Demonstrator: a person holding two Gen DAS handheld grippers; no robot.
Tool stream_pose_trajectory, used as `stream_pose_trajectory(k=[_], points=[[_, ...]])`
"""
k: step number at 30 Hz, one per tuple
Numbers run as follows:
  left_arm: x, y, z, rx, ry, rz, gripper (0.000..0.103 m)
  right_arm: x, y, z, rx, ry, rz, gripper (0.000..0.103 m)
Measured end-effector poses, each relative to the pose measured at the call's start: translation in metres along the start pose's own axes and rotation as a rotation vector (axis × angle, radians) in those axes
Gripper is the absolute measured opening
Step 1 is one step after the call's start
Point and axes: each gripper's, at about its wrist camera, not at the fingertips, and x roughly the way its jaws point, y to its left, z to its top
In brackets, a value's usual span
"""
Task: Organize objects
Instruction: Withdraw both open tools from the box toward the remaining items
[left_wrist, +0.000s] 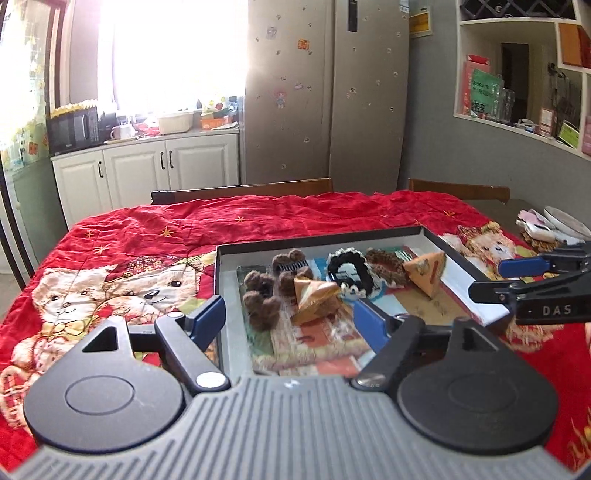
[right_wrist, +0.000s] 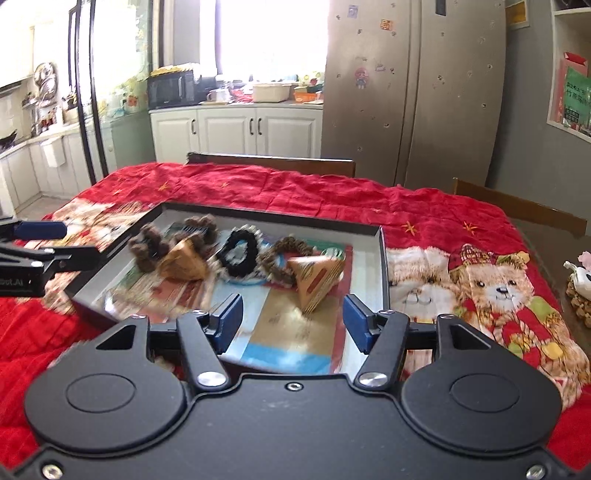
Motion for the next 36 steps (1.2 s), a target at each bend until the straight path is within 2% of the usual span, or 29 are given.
stream_pose_trajectory(k=[4,11,15,21,29,34,36], points=[[-0.018,-0.002,-0.012,0.023,0.001,-0.002,0.086,-0.022,0.013,-0.012,-0.05,0.019,0.001,0.06],[-0.031,-0.008,-0.037,-0.001,0.036,-0.036,0.086,-0.047,0.028,-0.039,-0.016,0.057,0.016,0.061],[-0.03,-0.014,-0.055,-0.009,0.052,-0.05,0.087,-0.045,0.031,-0.061,0.02,0.093,0.008,0.061],[-0.021,-0.02,-0.072,-0.002,0.084,-0.058,0.087,-0.04,0.03,-0.09,0.126,0.134,0.058,0.061],[-0.013,-0.023,-0.086,-0.01,0.101,-0.062,0.087,-0.029,0.049,-0.096,0.082,0.114,0.041,0.06],[-0.005,-0.019,-0.09,-0.015,0.111,-0.037,0.087,-0.024,0.054,-0.099,0.033,0.111,0.002,0.053],[-0.003,-0.015,-0.092,-0.031,0.125,-0.036,0.085,-0.026,0.048,-0.1,0.048,0.107,0.001,0.045]])
